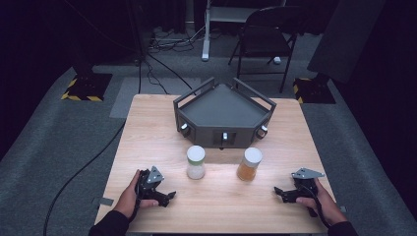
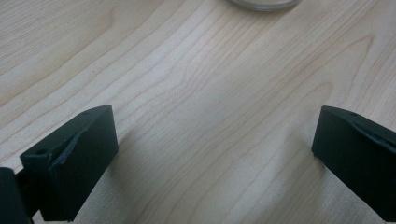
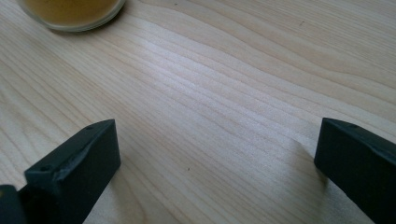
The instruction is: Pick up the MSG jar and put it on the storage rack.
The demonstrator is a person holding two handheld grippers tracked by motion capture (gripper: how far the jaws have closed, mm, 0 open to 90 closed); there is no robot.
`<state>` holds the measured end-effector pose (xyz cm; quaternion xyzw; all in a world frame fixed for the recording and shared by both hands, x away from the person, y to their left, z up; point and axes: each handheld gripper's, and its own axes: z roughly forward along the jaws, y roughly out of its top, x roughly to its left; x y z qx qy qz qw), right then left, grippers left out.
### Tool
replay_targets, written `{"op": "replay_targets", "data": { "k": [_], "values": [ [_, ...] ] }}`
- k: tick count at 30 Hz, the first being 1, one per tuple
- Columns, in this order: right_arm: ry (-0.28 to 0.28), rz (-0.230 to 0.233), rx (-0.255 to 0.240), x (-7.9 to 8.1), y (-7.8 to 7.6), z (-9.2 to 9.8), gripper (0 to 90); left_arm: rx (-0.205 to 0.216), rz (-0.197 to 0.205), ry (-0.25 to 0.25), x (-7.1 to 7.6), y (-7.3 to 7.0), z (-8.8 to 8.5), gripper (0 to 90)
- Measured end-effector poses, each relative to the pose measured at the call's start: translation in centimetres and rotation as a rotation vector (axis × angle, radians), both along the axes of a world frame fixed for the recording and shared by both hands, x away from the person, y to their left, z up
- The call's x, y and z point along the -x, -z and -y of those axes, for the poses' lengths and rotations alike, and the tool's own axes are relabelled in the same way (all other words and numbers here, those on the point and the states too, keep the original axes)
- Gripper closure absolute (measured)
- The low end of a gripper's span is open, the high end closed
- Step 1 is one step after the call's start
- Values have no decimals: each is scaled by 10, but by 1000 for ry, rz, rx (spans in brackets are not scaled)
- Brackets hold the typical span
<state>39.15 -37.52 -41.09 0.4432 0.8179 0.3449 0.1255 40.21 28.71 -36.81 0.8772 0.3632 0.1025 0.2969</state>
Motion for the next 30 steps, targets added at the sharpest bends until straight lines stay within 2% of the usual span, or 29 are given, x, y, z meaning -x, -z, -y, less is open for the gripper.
{"op": "replay_targets", "data": {
  "k": [30],
  "values": [
    [-3,-1,-1,-1,0,0,0,-1,-2,-10,1,0,1,3]
  ]
}}
